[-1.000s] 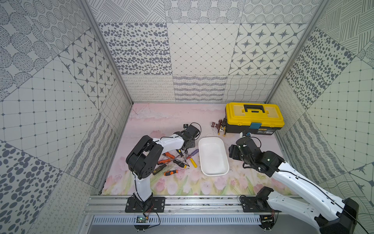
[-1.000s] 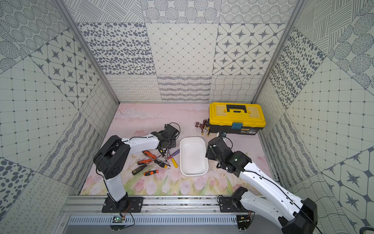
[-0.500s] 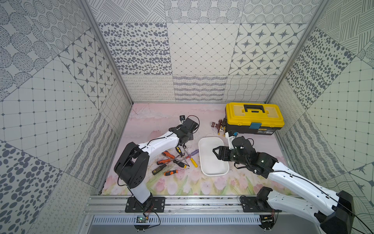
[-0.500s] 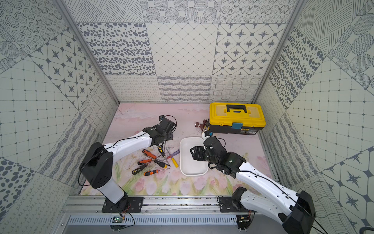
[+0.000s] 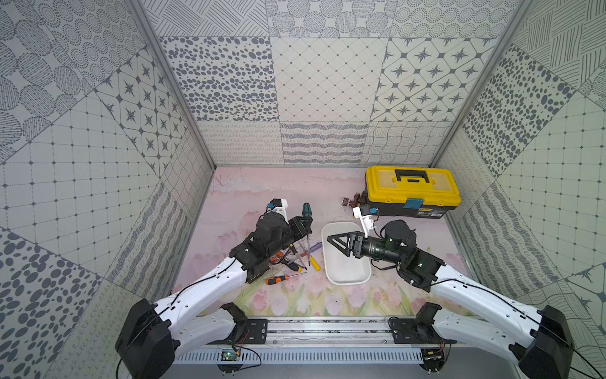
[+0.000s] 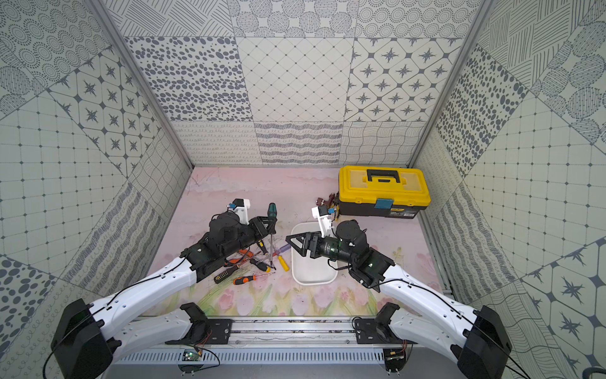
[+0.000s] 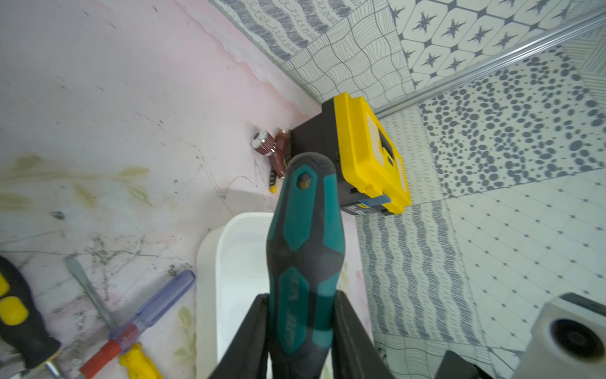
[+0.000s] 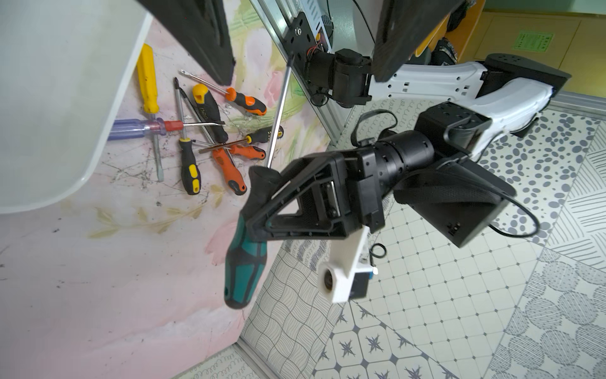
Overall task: Put the screwdriver on the desktop into the storage box
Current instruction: Place the screwdriver in the storage box.
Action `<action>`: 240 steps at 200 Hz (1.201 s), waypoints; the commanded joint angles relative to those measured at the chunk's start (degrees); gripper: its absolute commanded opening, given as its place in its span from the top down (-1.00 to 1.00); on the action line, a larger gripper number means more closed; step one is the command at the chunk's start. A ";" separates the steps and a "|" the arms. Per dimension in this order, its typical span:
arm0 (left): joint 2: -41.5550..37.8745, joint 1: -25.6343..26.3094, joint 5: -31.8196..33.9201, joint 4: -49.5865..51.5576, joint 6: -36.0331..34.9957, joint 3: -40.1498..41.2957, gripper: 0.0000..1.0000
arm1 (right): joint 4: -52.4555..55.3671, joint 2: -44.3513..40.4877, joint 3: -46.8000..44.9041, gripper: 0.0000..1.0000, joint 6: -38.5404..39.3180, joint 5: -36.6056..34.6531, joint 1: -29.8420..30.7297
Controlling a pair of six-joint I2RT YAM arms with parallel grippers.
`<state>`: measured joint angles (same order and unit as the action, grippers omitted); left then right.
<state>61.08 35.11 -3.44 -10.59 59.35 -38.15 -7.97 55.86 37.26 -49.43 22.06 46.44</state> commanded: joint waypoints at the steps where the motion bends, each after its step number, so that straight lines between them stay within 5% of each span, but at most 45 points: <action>1: -1.71 0.14 -13.23 -32.90 17.21 6.16 1.00 | -7.77 0.49 -1.30 -0.37 -1.29 1.29 1.90; 46: -0.19 1.12 -12.01 -40.98 20.13 8.60 1.00 | -3.05 6.09 2.22 0.00 0.51 2.48 3.67; 107: -0.42 2.20 -10.54 -42.39 19.66 9.20 1.00 | -6.93 11.02 4.27 0.18 -1.86 5.29 3.94; 139: -0.49 2.36 -8.79 -41.43 19.57 9.93 1.00 | -8.21 11.25 4.49 0.51 -2.64 6.06 4.01; 166: -0.55 2.49 -7.50 -38.89 18.96 9.81 1.00 | -2.97 11.13 6.36 0.98 -1.05 4.63 4.21; 196: -0.92 3.06 -6.89 -19.17 11.20 3.24 -0.18 | 18.44 11.52 13.77 1.00 6.75 -7.43 6.12; 213: 0.98 3.88 -7.96 -8.10 4.94 -2.43 -0.26 | 29.96 13.44 18.99 1.00 11.21 -17.63 9.12; 240: 3.70 3.92 -9.17 -6.69 4.30 -4.21 -0.18 | 40.09 16.43 23.58 1.00 12.18 -29.59 11.96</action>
<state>62.46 38.37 -10.13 -28.71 71.00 -38.33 17.96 69.60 57.63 -42.22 6.92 56.36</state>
